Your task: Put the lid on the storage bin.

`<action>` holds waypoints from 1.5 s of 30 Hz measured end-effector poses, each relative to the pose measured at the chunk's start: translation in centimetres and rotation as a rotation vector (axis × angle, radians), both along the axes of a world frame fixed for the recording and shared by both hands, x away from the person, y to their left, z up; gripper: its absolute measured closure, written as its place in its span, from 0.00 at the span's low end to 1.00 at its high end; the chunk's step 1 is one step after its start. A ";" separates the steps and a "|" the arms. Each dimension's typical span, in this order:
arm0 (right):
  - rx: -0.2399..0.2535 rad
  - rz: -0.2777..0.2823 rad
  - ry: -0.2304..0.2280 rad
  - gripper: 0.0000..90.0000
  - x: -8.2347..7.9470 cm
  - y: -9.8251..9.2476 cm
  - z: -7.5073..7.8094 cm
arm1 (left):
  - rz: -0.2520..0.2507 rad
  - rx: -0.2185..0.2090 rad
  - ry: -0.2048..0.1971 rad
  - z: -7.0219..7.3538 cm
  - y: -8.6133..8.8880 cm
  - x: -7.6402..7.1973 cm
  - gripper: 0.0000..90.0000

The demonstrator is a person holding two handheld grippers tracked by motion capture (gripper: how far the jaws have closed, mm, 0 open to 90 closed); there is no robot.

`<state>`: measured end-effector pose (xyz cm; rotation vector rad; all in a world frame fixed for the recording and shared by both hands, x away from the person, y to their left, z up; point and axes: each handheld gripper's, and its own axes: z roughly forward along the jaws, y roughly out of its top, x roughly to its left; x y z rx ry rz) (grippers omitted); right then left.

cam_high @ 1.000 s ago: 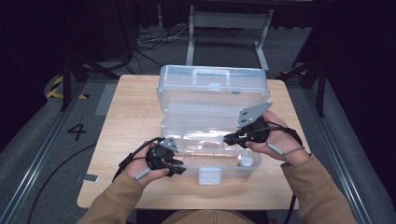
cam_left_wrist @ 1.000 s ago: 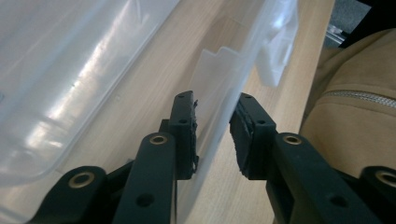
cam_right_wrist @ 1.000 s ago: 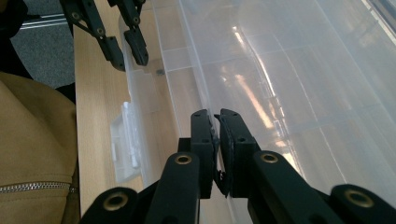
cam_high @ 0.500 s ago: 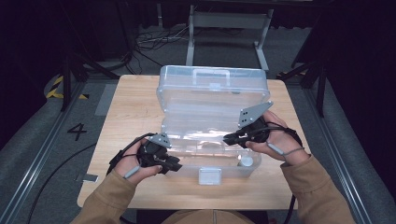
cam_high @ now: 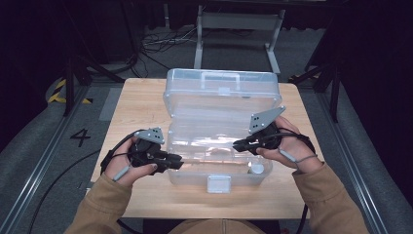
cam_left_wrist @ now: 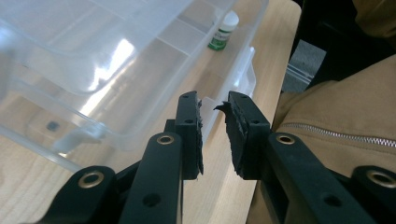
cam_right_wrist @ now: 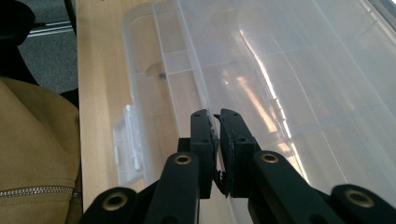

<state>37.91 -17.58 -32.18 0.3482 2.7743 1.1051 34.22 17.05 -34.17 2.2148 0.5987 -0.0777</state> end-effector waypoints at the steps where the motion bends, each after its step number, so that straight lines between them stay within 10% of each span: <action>1: 0.000 0.000 0.000 0.94 0.0 0.0 0.0 | 0.004 -0.007 -0.010 0.3 0.2 0.0 0.83; 27: 0.016 -0.012 -0.026 0.93 -0.4 -0.1 -0.2 | 0.243 -0.162 -0.161 4.1 1.5 1.1 0.87; 45: 0.044 -0.034 -0.038 0.92 -0.9 -0.3 -0.6 | 0.419 -0.118 -0.202 3.5 0.1 3.3 0.90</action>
